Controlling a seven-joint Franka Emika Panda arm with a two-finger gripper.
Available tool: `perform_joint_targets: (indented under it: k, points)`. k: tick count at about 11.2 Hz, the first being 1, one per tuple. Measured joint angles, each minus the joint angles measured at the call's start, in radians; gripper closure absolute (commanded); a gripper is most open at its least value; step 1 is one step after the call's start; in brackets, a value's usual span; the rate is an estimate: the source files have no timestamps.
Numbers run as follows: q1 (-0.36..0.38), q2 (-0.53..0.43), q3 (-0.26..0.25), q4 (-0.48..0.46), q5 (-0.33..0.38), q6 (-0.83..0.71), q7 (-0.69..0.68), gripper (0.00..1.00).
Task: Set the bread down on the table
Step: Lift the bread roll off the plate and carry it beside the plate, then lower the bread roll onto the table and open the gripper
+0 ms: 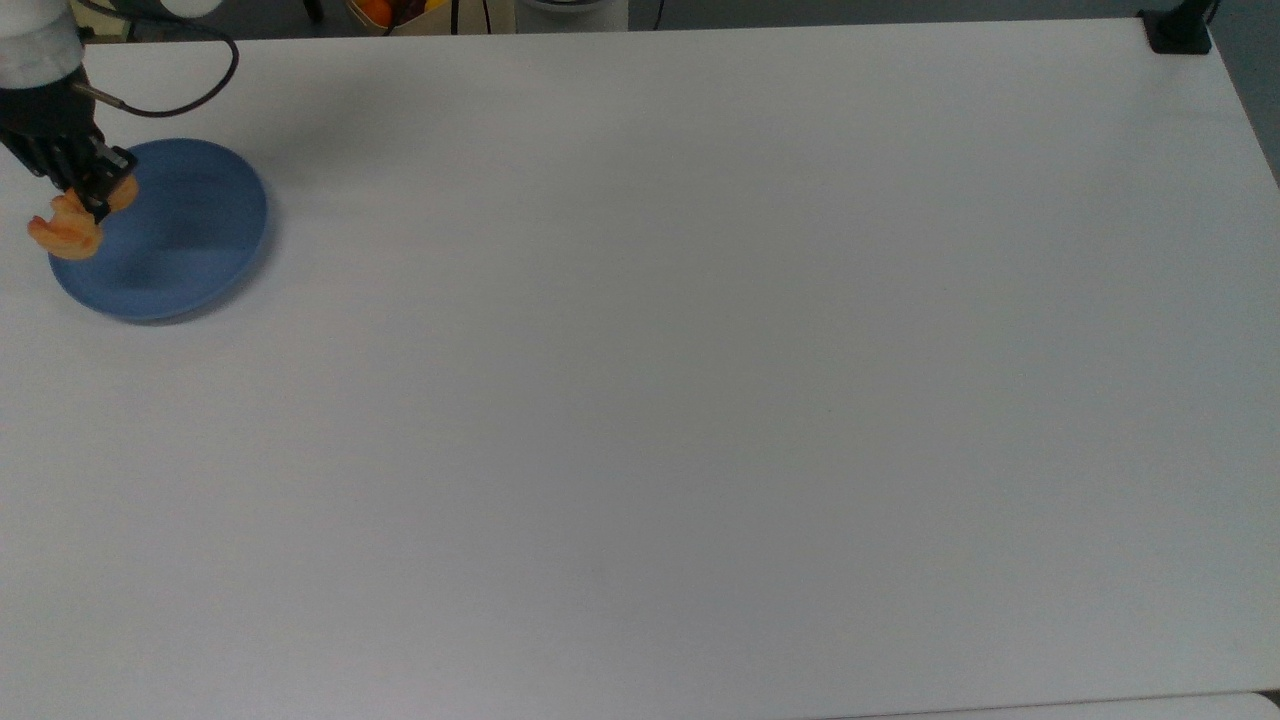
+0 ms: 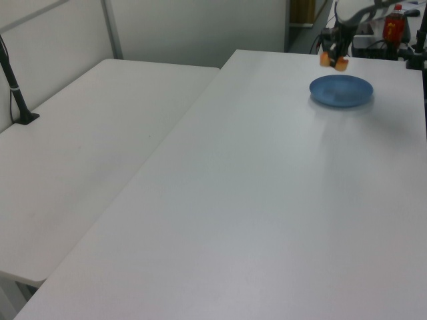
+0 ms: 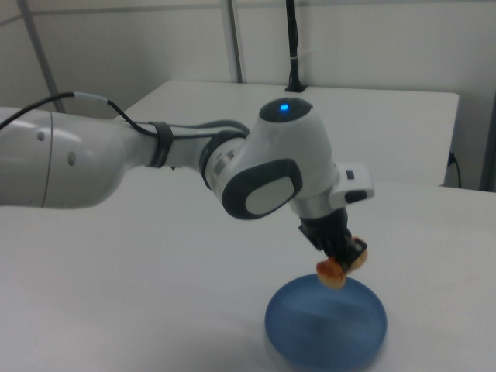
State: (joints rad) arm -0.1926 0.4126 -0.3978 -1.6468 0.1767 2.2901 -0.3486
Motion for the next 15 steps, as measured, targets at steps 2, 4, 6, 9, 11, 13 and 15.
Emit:
perform_joint_targets:
  k: [2,4,6,9,11,13,15]
  points:
    - [0.002,-0.001,0.002,0.050,0.052,-0.001,-0.036,0.93]
    - [0.033,0.032,0.008,0.094,0.076,0.078,-0.042,0.93]
    - [0.067,0.105,0.021,0.140,0.093,0.180,-0.042,0.93]
    - [0.085,0.265,0.039,0.239,0.094,0.312,-0.042,0.93]
    - [0.094,0.337,0.046,0.279,0.094,0.340,-0.062,0.88]
    - [0.096,0.364,0.048,0.288,0.094,0.340,-0.128,0.89]
    - [0.102,0.381,0.049,0.289,0.094,0.340,-0.174,0.85]
